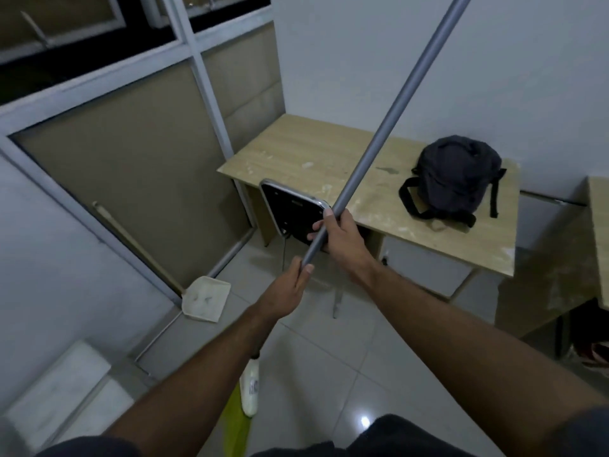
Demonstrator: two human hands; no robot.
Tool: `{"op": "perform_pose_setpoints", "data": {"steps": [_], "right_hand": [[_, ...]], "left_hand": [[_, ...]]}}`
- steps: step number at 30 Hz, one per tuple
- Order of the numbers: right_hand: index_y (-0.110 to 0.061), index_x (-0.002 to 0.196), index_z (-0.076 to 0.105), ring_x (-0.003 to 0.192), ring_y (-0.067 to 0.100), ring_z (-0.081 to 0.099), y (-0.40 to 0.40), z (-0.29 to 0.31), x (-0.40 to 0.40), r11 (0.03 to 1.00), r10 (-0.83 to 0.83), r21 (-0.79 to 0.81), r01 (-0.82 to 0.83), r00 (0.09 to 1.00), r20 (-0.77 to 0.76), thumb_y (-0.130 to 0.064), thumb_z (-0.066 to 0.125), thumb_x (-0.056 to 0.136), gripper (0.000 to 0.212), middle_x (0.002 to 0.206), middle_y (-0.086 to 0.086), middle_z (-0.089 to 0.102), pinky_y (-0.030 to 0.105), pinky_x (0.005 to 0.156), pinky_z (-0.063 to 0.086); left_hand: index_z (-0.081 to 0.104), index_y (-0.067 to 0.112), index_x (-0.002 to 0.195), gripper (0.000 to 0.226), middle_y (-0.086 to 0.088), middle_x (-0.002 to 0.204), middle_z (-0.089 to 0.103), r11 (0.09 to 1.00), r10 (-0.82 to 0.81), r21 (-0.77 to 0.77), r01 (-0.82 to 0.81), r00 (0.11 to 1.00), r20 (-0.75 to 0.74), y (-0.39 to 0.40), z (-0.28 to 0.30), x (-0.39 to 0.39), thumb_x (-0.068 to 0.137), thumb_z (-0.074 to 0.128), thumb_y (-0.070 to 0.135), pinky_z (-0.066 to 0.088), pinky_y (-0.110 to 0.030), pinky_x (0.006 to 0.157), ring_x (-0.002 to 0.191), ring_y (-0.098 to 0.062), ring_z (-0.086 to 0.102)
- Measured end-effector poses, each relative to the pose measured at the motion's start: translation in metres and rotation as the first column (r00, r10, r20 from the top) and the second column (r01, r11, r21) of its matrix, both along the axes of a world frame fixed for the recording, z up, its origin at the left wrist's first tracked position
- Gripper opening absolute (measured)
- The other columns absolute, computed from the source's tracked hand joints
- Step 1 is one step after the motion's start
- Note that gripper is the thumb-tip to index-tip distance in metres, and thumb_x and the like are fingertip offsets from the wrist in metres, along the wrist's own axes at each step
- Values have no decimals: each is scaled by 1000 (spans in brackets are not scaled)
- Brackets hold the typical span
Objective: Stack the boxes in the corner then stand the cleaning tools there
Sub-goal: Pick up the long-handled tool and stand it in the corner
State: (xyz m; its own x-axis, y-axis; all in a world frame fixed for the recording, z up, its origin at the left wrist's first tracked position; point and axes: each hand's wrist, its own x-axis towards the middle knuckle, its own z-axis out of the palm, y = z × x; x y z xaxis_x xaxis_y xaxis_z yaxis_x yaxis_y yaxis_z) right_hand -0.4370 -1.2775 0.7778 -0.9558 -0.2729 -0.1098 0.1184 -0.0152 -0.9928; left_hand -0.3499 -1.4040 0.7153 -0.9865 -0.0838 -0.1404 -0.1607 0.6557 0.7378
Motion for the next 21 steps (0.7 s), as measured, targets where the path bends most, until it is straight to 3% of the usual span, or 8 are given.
{"op": "perform_pose_setpoints", "data": {"steps": [4, 8, 12, 14, 16, 18, 21], "right_hand": [[-27, 103, 43, 77, 18, 68, -12, 13, -23, 997, 74, 18, -74, 997, -12, -40, 41, 107, 14, 92, 4, 59, 32, 67, 56], [-23, 108, 45, 77, 17, 66, -24, 27, -43, 979, 196, 58, -193, 980, -44, -42, 43, 106, 19, 90, 4, 59, 43, 78, 57], [-16, 120, 45, 82, 12, 61, -36, 34, -48, 917, 375, 199, -345, 917, -136, -40, 40, 107, 28, 96, 4, 60, 24, 69, 48], [-15, 118, 45, 77, 7, 56, -49, 32, -48, 884, 447, 236, -404, 878, -171, -38, 42, 107, 25, 93, 1, 56, 21, 65, 44], [-18, 105, 44, 72, 7, 53, -67, 26, -45, 855, 504, 253, -453, 840, -200, -34, 45, 107, 17, 86, -1, 50, 17, 65, 45], [-20, 92, 39, 73, 13, 52, -86, 14, -42, 827, 547, 286, -484, 812, -204, -32, 49, 105, 21, 82, 1, 47, 26, 69, 46], [-21, 92, 39, 73, 17, 51, -124, -9, -41, 754, 624, 405, -517, 756, -198, -35, 50, 104, 22, 83, 9, 49, 39, 70, 47]], "left_hand": [[49, 22, 103, 40, -6, 95, 63, 998, 13, -69, -12, 1000, 6, -6, 16, -14, 104, 29, 56, 49, -42, 80, 85, -21, 61], [58, 18, 105, 47, -2, 102, 63, 991, 99, -76, -113, 980, -173, -24, 39, -28, 106, 26, 52, 48, -42, 89, 97, -18, 58], [62, 18, 122, 37, 5, 116, 61, 945, 321, 37, -326, 898, -301, -37, 79, -34, 109, 33, 35, 38, -23, 91, 105, -4, 53], [60, 24, 123, 35, 2, 116, 64, 902, 431, 148, -405, 840, -329, -46, 97, -41, 107, 34, 41, 41, -23, 92, 108, -8, 58], [59, 24, 126, 41, 2, 119, 66, 856, 516, 244, -455, 780, -354, -59, 114, -49, 103, 36, 49, 44, -24, 96, 114, -9, 60], [57, 23, 131, 41, 5, 122, 65, 830, 554, 311, -463, 748, -366, -72, 131, -54, 102, 42, 48, 46, -22, 98, 115, -5, 60], [55, 25, 124, 26, 11, 111, 64, 822, 563, 358, -442, 728, -392, -96, 150, -57, 103, 52, 39, 50, -16, 87, 99, 5, 61]]}}
